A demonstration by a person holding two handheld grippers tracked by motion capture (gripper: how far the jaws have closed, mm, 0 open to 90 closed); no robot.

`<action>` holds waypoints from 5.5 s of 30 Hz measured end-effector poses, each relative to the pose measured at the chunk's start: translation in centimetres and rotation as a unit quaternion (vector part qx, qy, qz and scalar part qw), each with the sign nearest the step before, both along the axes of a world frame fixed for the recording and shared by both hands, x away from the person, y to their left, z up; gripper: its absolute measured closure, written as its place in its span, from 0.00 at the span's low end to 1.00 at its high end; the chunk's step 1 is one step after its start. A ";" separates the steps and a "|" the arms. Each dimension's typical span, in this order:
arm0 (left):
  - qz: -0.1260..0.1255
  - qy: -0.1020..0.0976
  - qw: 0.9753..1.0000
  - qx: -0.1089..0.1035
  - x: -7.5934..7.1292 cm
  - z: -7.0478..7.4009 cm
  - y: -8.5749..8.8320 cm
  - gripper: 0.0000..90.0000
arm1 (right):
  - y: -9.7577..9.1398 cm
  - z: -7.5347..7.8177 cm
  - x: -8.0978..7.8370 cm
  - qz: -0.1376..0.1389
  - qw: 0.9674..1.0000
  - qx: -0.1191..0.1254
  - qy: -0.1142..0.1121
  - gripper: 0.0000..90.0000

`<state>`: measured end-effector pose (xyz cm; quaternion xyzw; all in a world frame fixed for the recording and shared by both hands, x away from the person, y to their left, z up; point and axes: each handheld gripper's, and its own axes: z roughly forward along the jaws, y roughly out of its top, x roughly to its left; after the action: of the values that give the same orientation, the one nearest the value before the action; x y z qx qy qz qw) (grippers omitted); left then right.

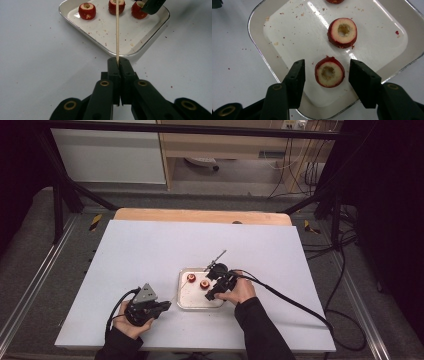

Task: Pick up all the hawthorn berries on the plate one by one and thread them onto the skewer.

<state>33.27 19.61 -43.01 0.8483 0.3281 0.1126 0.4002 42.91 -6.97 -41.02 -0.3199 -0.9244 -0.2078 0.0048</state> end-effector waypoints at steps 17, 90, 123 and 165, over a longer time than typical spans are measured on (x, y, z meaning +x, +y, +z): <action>0.001 -0.002 1.000 0.000 -0.1 0.1 0.0 0.98 | 0.2 -0.4 0.5 -0.014 1.000 -0.001 0.024 0.67; 0.061 0.001 0.993 -0.101 -0.4 0.6 -5.7 0.98 | -4.9 2.7 -1.5 -0.253 0.836 0.471 -0.127 0.68; 0.071 -0.007 0.991 -0.114 0.0 1.2 -6.0 0.98 | -4.2 2.2 -2.1 -0.251 0.818 0.501 -0.133 0.68; 0.081 -0.019 0.989 -0.119 2.0 1.7 -6.9 0.98 | -1.7 -1.6 -5.0 -0.209 0.861 0.456 -0.085 0.68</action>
<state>35.27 12.73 -41.34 0.7627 0.3996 0.1207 0.4941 37.96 -8.62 -42.65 -0.4484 -0.6347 -0.6288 0.0277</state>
